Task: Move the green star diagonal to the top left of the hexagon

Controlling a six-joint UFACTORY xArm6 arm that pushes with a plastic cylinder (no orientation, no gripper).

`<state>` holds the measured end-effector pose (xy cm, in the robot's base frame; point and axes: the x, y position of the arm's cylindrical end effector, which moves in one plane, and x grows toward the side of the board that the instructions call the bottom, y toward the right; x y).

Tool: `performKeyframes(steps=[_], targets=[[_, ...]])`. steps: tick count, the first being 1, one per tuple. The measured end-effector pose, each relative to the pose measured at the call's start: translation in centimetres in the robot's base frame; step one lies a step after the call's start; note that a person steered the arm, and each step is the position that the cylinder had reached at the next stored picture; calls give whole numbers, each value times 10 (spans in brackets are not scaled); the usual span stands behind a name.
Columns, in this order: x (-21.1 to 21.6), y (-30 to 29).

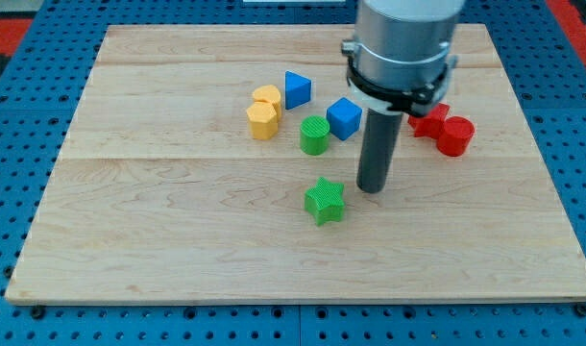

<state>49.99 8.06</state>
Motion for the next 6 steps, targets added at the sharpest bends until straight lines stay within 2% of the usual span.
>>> performKeyframes(steps=[1,2,4,5,6], targets=[[48,-23],[9,-81],[-119,-196],[-177,-213],[-187,-236]])
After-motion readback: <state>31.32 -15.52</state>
